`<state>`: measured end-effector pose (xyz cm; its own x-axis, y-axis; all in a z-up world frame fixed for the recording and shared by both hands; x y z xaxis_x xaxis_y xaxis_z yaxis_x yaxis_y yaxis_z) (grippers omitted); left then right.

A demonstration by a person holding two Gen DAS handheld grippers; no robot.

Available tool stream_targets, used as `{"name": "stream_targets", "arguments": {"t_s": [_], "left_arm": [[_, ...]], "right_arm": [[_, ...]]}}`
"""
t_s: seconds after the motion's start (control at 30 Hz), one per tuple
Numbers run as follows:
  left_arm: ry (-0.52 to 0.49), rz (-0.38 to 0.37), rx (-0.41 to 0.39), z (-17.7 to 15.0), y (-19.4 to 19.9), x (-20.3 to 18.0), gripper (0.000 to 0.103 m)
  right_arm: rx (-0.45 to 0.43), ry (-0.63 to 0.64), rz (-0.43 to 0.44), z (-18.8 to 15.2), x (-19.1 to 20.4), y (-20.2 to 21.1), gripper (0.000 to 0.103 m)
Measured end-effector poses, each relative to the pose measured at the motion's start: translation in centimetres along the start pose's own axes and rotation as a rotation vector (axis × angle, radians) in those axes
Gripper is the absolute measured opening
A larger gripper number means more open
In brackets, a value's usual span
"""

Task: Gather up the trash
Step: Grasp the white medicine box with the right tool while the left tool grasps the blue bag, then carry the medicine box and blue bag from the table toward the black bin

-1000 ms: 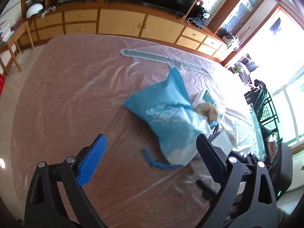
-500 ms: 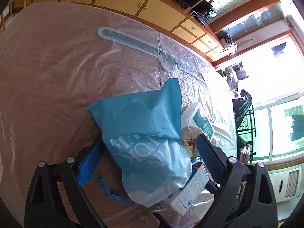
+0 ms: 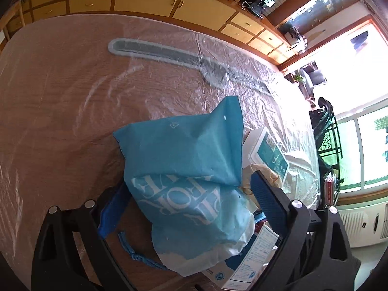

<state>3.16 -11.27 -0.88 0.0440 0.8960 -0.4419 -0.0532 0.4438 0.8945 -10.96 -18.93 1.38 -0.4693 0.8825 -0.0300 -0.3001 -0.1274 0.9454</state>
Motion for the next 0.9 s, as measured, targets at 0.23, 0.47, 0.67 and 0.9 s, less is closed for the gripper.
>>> {"name": "stream_targets", "arguments": {"t_s": [0.23, 0.47, 0.67, 0.9], "left_arm": [[-0.036, 0.072, -0.004, 0.8, 0.0, -0.8, 0.096], [-0.099, 0.169, -0.027, 1.2, 0.1, -1.6, 0.096], [-0.121, 0.163, -0.030, 1.3, -0.2, -1.9, 0.088], [-0.143, 0.147, -0.052, 0.6, 0.6, -1.5, 0.069]], "right_arm": [[0.012, -0.108, 0.064, 1.0, -0.8, -0.1, 0.098], [0.011, -0.220, 0.107, 2.0, -1.9, -0.7, 0.098], [0.009, -0.207, 0.084, 1.8, -1.5, -1.1, 0.091], [-0.005, -0.222, 0.110, 0.5, -2.1, -1.0, 0.089]]}}
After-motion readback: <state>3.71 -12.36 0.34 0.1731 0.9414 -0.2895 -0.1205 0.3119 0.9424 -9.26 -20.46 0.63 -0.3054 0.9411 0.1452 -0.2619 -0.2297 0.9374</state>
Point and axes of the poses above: each gripper's, at about its wrist camera, not at the fingertips, and y roughly against the way its jaws point, x to its left, z to its top, the point moved 2 cm from there along -y, roughly the way its jaws point, and after that the axes turned 12 degrees about x, right-handed, at the moved point
